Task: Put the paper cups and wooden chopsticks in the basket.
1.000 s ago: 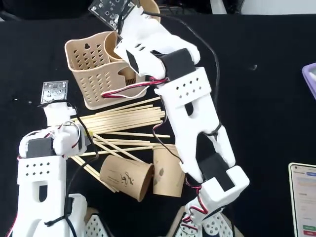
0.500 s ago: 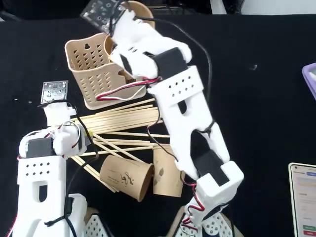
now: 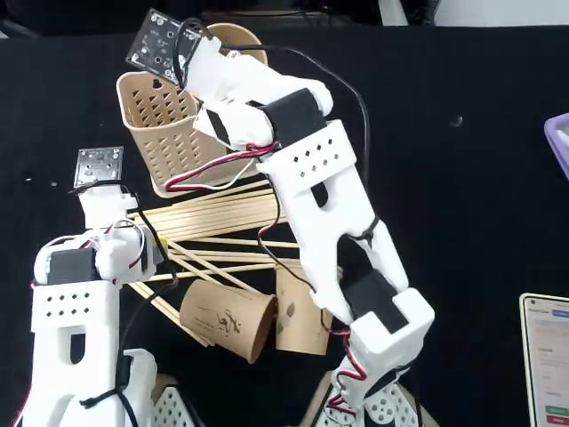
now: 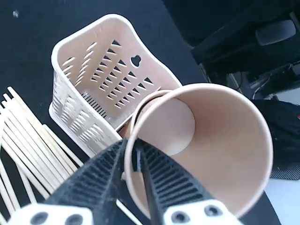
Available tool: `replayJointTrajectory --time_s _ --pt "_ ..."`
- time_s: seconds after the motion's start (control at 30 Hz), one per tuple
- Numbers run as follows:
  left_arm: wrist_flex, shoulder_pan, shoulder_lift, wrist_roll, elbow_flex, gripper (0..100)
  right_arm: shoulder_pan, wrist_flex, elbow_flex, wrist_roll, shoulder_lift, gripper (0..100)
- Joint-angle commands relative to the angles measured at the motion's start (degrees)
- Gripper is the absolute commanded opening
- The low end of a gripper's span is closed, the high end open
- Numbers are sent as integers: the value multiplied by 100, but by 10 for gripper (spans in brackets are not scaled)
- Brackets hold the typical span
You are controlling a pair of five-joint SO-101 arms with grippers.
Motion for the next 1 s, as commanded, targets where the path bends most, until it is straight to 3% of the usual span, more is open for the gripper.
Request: replayJointTrajectory --time_s 0.0,0.2,0.67,0.83,0.97 --pt "26 -75 -132 -18 -66 245 0 -26 -224 44 13 37" --pt "26 -75 -132 -18 -66 245 9 35 -787 -730 -4 247" --pt "35 -75 -132 -18 -66 245 62 2391 -3319 -774 -40 201" --pt "35 -75 -132 -18 -57 245 273 2391 -2396 -949 -848 201" --pt "35 -66 -132 -9 -57 245 273 2374 22 -1187 -2431 201"
